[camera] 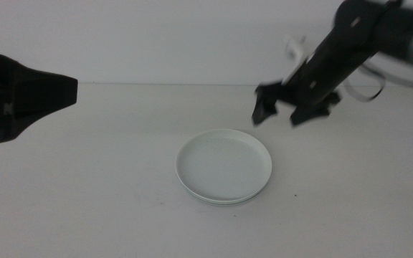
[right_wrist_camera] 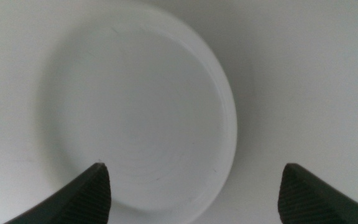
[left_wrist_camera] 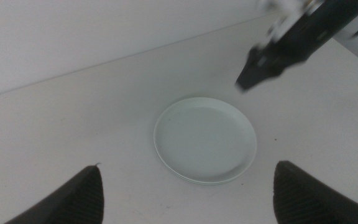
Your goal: Stack the three bowls on top of each other.
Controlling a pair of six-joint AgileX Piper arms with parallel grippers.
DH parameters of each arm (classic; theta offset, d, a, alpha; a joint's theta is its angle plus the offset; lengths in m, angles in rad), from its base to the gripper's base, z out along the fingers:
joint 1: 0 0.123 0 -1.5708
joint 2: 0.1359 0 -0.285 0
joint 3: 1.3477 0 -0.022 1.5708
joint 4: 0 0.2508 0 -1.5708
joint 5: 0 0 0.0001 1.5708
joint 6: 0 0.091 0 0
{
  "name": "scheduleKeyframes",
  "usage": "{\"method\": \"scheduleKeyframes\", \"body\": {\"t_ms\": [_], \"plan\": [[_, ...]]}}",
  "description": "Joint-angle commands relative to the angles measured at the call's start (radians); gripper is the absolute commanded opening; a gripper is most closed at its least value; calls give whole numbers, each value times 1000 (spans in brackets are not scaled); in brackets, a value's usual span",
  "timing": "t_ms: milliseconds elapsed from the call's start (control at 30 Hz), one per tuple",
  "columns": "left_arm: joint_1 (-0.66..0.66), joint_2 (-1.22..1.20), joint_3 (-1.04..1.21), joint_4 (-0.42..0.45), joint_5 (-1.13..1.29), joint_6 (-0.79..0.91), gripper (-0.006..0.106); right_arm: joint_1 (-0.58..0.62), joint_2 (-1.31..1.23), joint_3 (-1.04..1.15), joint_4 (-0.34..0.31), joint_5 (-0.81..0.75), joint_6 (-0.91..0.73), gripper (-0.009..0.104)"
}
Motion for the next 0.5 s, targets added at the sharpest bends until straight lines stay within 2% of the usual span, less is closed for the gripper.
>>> {"method": "scheduleKeyframes", "body": {"t_ms": [0,233,333,467], "plan": [[1,-3,4,-1,-8,-7,94,-12,-114,-6,-46,19,-21,93],[-21,25,4,23,-9,-7,94,-148,-509,216,-76,-60,-21,93],[-21,25,4,25,-9,-7,94,-236,-725,384,-138,-134,-21,93],[-21,25,4,25,-9,-7,94,-289,-955,541,-264,-241,16,93]]}}
